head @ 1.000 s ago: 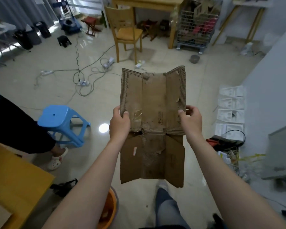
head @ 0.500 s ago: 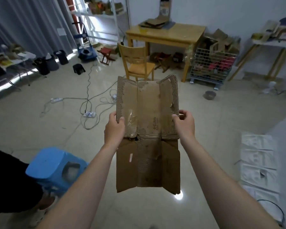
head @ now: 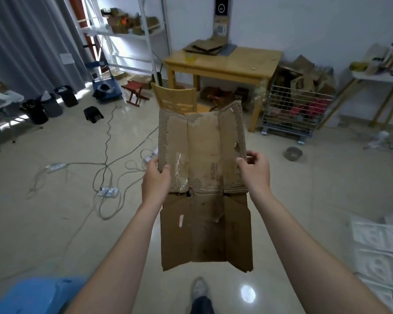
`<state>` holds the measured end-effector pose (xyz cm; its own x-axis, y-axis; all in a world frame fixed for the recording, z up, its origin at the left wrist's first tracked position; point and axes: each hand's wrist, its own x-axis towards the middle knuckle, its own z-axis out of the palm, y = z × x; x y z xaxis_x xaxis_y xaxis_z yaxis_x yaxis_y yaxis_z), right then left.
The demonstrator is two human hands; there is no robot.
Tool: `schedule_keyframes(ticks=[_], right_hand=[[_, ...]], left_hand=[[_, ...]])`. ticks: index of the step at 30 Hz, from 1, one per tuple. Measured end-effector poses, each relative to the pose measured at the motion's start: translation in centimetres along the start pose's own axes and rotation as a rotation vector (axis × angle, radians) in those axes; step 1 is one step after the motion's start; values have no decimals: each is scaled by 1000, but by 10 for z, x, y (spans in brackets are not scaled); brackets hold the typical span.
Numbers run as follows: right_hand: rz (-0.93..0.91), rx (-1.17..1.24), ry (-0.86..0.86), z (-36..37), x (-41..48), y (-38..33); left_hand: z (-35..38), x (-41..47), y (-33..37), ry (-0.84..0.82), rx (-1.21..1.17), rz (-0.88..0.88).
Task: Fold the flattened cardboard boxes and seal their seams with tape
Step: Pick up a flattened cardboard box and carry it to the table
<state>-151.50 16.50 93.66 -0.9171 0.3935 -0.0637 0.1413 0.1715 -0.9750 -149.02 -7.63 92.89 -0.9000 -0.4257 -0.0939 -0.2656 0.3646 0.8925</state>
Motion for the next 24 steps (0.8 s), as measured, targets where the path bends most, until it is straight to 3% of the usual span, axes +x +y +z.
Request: schedule_keyframes(ticks=[6, 14, 24], right_hand=[[-1, -18, 64, 55, 139, -41], [-26, -44, 139, 84, 312, -50], [-49, -33, 78, 103, 566, -62]], left_hand=[[45, 153, 62, -41, 69, 44], [128, 284, 134, -36, 113, 169], [283, 477, 210, -33, 56, 143]])
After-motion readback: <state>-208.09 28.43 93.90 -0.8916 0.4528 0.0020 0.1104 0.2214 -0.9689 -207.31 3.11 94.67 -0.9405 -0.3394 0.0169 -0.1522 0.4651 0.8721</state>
